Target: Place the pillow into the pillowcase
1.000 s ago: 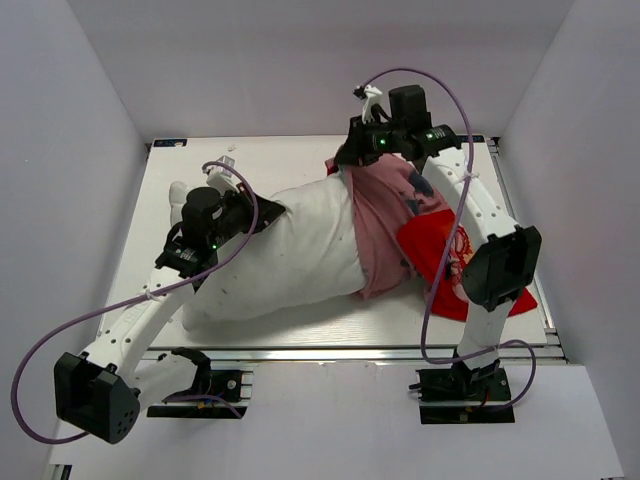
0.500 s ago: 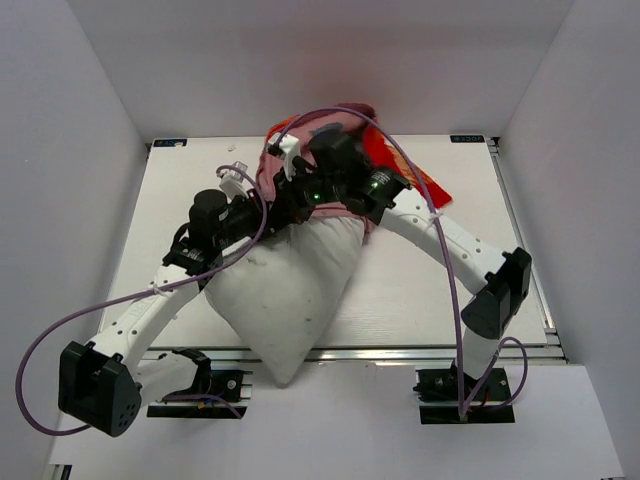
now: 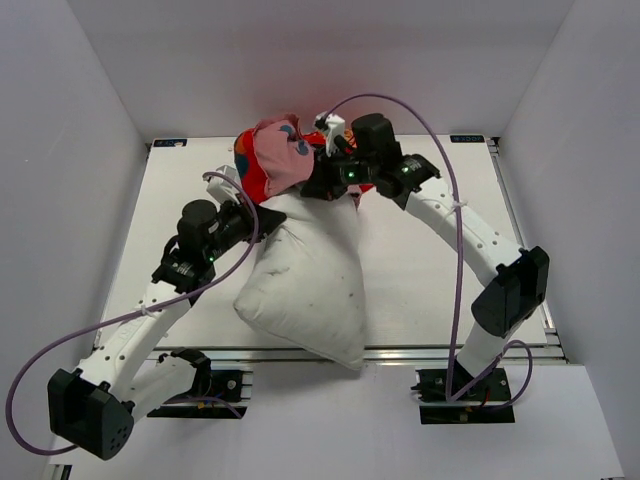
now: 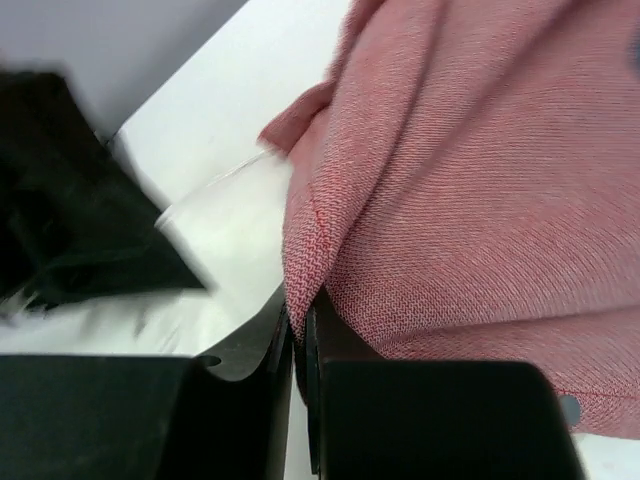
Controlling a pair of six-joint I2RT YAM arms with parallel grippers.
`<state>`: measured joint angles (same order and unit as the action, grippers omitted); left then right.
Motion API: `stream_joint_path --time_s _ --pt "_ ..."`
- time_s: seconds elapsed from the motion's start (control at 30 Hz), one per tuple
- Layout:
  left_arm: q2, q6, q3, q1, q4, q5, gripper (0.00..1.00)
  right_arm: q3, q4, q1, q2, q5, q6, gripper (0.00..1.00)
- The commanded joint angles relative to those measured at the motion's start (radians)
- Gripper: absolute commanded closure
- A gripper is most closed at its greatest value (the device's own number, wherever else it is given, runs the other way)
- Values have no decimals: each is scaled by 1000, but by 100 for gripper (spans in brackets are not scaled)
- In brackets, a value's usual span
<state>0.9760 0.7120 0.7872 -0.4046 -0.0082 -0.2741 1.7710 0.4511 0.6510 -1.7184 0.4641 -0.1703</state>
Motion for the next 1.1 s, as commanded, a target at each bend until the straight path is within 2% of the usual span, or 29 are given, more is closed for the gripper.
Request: stream_joint_path --time_s 0.0,0.13,0.33,0.53,0.63,0.77,0.87,1.0,1.03,1.07 --pt "-52 -56 63 44 13 118 100 -31 -45 90 126 99 3 100" --pt "-25 -43 72 59 31 153 100 -59 -61 117 167 146 -26 100" --pt "61 20 47 59 149 116 100 100 -91 225 131 168 -95 100" --pt "50 76 -6 59 214 104 100 186 -98 228 53 133 -103 100" --pt "41 130 -74 53 281 107 100 107 -86 239 -1 36 -52 100" --pt "3 167 -153 49 342 157 100 4 -94 231 11 99 -107 100" --pt "3 158 -157 49 364 203 100 -45 -92 252 31 84 -88 100" --pt "68 116 -94 49 338 199 100 -76 -71 210 -1 16 29 100" --pt "78 107 -74 50 323 210 100 -96 -62 199 -7 16 46 99" --pt "81 90 -63 50 273 223 100 -102 -55 188 -21 13 70 89"
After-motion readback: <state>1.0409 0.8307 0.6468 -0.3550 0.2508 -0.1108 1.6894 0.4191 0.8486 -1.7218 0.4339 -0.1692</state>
